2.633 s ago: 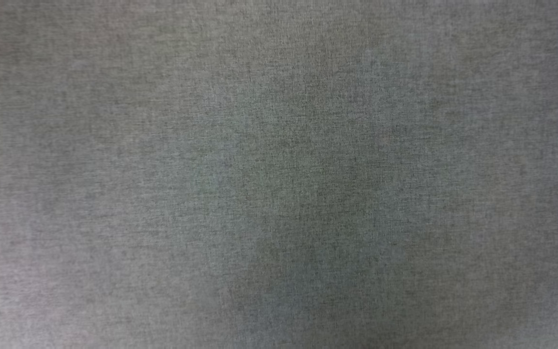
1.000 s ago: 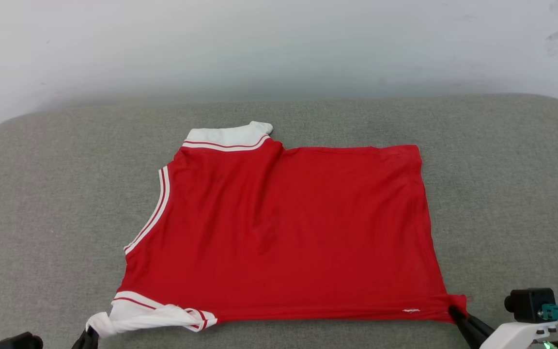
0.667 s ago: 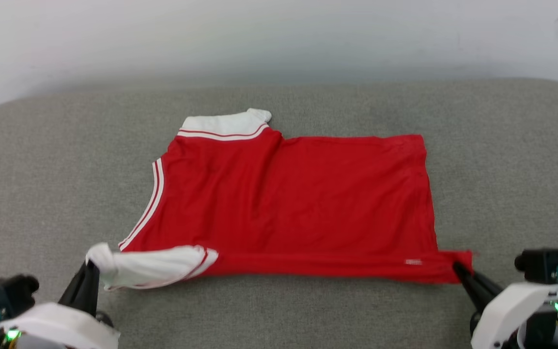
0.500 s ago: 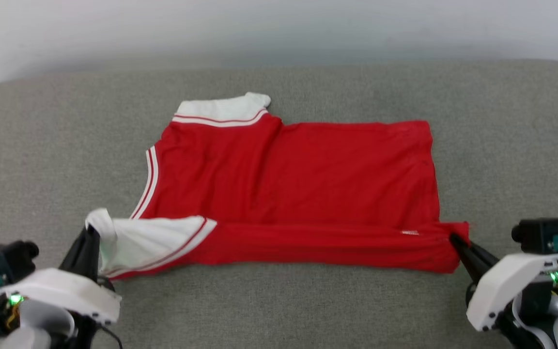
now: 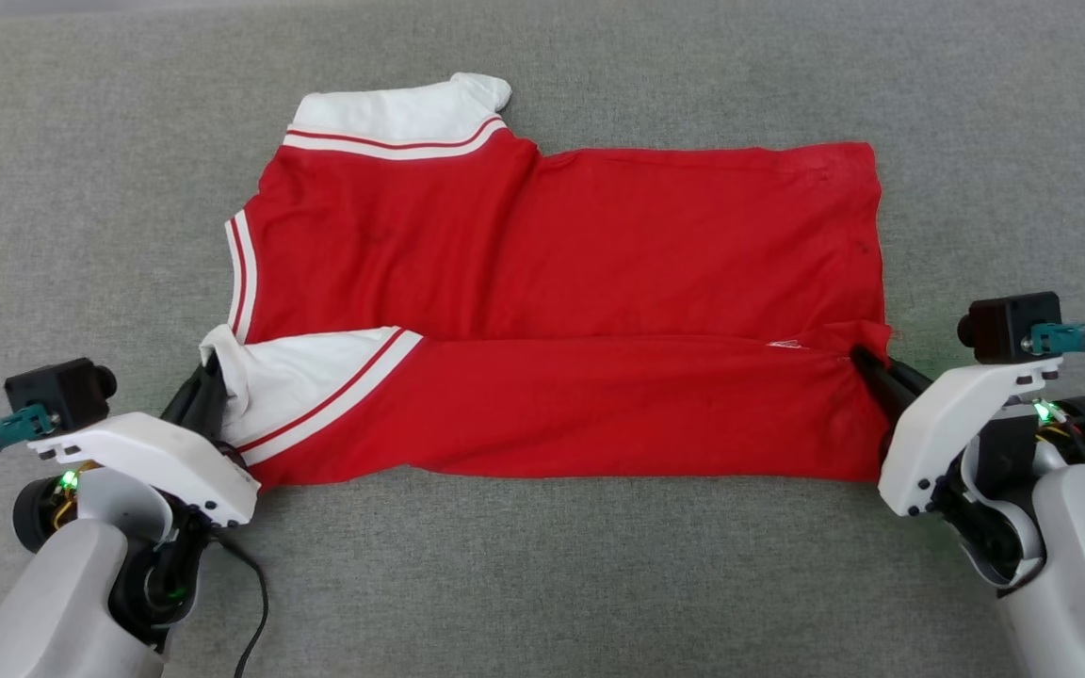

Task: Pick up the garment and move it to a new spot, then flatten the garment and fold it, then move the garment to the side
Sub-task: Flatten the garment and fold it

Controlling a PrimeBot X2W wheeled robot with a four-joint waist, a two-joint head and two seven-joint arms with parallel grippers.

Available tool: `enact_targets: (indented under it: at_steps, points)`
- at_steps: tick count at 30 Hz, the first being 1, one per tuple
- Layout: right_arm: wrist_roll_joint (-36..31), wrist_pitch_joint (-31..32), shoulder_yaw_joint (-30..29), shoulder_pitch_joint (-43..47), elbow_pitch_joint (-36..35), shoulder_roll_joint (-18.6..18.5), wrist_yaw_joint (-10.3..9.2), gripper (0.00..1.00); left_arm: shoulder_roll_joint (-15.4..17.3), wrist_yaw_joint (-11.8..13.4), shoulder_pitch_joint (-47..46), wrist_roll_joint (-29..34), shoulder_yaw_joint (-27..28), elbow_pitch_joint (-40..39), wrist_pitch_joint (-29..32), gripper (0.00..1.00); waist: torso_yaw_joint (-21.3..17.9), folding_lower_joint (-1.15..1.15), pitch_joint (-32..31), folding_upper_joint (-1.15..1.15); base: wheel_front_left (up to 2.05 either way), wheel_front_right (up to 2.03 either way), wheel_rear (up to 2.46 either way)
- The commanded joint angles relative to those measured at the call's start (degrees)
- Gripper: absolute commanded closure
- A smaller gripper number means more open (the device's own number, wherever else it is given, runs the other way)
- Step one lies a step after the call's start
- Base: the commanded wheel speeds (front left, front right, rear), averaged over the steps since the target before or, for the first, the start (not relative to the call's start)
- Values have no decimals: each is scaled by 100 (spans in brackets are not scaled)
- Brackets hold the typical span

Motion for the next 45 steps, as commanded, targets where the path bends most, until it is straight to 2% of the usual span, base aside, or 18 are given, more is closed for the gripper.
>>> enact_targets:
  at_steps: [1,2,3,6,11,14,19,23,26,31,37,40,42,43,44,45]
  points:
    - [76,-87,72,-145,253,53,-8,60,-62,-108,-168,-8,-58,235,49,64,-8,-1,45,0,0,0,0]
    - [80,-157,118,-193,375,68,-8,12,-112,-170,-188,-58,-89,348,82,18,-8,-1,39,0,0,0,0]
    - [108,-256,168,-234,486,85,-8,0,-159,-226,-215,-77,-108,466,94,0,-7,-1,22,0,0,0,0]
    - [132,-467,275,-271,650,63,-9,0,-229,-301,-268,-100,-131,645,61,0,5,-1,-44,0,0,0,0]
    - [358,-1251,460,-175,590,-17,-6,0,-231,-497,-310,-204,-62,842,-44,0,50,-1,-370,0,0,0,0]
    - [311,-1745,524,-67,244,-178,-7,0,-84,-527,-171,-276,3,782,24,0,-17,-1,-635,0,0,0,0]
    - [5,-2286,242,276,-408,-162,-6,0,325,-497,40,-363,5,332,452,0,-127,-1,-1009,0,0,0,0]
    - [-333,-2303,-99,653,-871,23,-6,0,745,-295,239,-427,-11,-121,1042,0,-193,-1,-1188,0,0,0,0]
    - [-488,-2183,-282,954,-1184,171,-6,0,1074,-47,387,-541,-52,-478,1658,0,-254,-1,-1230,0,0,0,0]
    - [-663,-2010,-420,1236,-1598,424,-6,0,1545,272,810,-696,-92,-982,2395,0,-447,-1,-1063,0,0,0,0]
    - [-670,-1940,-432,1269,-1771,628,-6,0,1681,460,1232,-1050,-55,-1133,2794,0,-656,-1,-632,0,0,0,0]
    - [-572,-1891,-370,1165,-1697,677,-6,0,1489,433,1296,-1268,-115,-850,2951,0,-747,-1,-337,0,0,0,0]
    - [-510,-1816,-370,1157,-1645,659,-6,0,1346,321,1275,-1366,-189,-694,3041,0,-753,-1,-279,0,0,0,0]
    - [-450,-1762,-392,1154,-1622,639,-6,0,1280,255,1267,-1400,-234,-618,3085,25,-754,-1,-271,0,0,0,0]
    - [-383,-1682,-420,1164,-1586,604,-6,0,1218,190,1240,-1415,-279,-557,3099,78,-751,-1,-273,0,0,0,0]
    - [-304,-1622,-450,1175,-1561,572,-6,0,1144,137,1207,-1432,-303,-517,3081,100,-742,-1,-282,0,0,0,0]
